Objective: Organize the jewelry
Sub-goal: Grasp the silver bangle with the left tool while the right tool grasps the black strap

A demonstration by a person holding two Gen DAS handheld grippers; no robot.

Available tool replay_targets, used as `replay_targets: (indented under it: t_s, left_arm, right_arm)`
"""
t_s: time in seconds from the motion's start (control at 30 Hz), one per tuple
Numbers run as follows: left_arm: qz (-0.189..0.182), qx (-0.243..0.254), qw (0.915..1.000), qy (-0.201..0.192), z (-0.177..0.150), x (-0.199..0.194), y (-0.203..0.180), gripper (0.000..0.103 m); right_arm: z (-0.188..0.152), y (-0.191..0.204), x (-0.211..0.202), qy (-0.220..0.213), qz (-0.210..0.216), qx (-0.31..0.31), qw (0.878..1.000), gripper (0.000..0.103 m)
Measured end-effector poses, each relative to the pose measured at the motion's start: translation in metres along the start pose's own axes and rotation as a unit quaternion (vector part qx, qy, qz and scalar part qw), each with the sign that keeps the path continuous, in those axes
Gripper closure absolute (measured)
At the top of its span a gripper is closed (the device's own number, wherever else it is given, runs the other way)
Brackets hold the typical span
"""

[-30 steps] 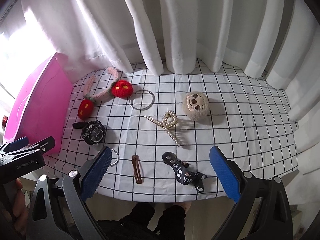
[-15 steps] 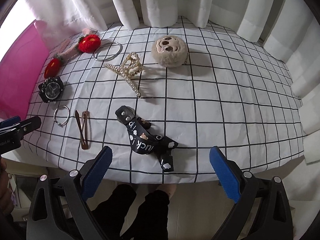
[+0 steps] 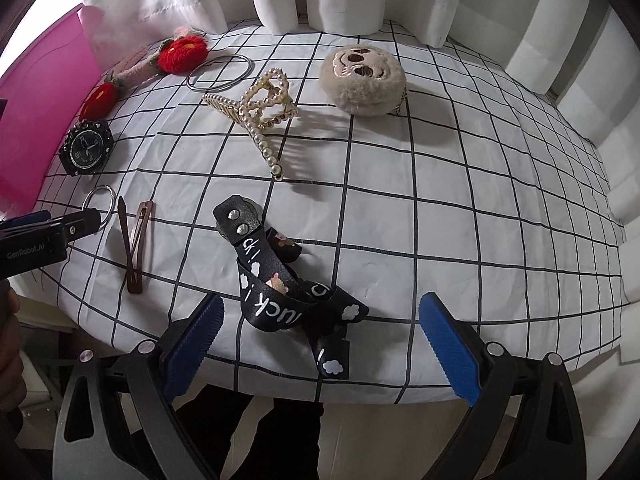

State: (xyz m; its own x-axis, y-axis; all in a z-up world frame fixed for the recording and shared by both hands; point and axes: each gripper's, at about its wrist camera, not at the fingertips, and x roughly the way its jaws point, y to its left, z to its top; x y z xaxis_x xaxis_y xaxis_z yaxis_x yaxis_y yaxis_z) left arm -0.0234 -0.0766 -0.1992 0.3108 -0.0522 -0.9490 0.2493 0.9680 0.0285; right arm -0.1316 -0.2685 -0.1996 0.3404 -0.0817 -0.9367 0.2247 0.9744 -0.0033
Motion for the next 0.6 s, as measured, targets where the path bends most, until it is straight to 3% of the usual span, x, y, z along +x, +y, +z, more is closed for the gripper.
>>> replay_targets:
  t_s: [0.3,0.6]
  left_arm:
    - [-0.002,-0.002,1.0000,-0.008,0.003,0.012,-0.006,0.006]
    - [-0.012,0.003,0.9987,-0.050,-0.004,0.014,-0.007,0.005]
  right_arm:
    - [0.002,0.002,0.013,0.003,-0.002,-0.015,1.000,0.009]
    - [0.002,0.002,0.018,-0.018,0.005,-0.016,1.000,0.009]
